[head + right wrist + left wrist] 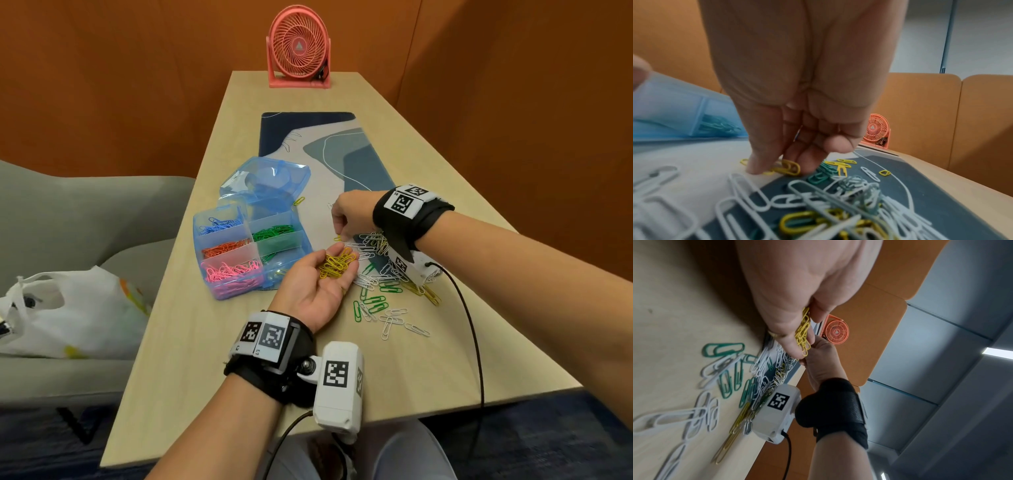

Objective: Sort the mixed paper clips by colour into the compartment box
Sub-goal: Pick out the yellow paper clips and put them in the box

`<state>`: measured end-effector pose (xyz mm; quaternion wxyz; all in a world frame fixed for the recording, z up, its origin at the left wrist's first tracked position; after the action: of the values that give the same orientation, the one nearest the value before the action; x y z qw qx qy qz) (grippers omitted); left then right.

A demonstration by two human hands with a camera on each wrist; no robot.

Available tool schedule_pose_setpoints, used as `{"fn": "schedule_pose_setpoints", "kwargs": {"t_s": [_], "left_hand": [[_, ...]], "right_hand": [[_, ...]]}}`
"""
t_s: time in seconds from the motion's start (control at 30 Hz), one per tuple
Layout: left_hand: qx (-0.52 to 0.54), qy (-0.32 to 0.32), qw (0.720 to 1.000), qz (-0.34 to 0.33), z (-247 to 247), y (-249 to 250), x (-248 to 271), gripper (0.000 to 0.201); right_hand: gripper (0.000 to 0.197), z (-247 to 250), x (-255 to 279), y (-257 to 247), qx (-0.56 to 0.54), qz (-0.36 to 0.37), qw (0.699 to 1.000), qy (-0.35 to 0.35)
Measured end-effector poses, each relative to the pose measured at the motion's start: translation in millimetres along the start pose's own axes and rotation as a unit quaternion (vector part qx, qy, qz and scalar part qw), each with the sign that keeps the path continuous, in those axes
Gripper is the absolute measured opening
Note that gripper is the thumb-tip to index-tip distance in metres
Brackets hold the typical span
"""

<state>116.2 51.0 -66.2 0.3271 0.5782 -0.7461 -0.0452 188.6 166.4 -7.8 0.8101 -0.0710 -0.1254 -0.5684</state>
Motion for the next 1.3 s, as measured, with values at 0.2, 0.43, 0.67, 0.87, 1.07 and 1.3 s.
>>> {"fn": "schedule_pose_setpoints", "kwargs": {"t_s": [0.2, 0.43, 0.67, 0.87, 1.07, 1.3], "left_hand": [[0.006, -0.008, 1.000, -0.002, 0, -1, 0, 0.035], [0.010, -0.008, 1.000, -0.003, -1, -1, 5, 0.037], [0.029, -0.002, 1.000, 0.009, -5, -7, 15, 0.036], [0.062, -0.013, 0.998, 0.016, -22, -22, 28, 0.032], [0.039, 0.007, 0.999, 0.019, -20, -35, 30, 0.034], [0.020, 0.010, 1.000, 0.014, -22, -37, 35, 0.037]], "right_hand": [[0.014, -4, -1, 0, 0.022, -0.004, 0.999, -0.031], [0.015, -4, 11, -2, 0.017, 0.010, 1.000, 0.005], [0.011, 21, 61, 6, -0.158, 0.034, 0.986, 0.035], [0.017, 20, 106, 6, -0.207, 0.063, 0.976, 0.003], [0.010, -1, 121, 64, -0.117, -0.087, 0.989, 0.003], [0.036, -41, 124, 78, -0.114, -0.156, 0.979, -0.057]]}}
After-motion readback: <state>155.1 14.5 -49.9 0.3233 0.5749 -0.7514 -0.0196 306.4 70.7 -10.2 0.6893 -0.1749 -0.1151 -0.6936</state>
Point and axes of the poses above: each hand's wrist, its own x-axis away from the middle knuckle, its own z-axis out of the back of the hand, y = z × x, the point moved 4 cm from there along -x, towards the middle knuckle, and after that the axes turned 8 degrees about -z, right-handed, at the moved point
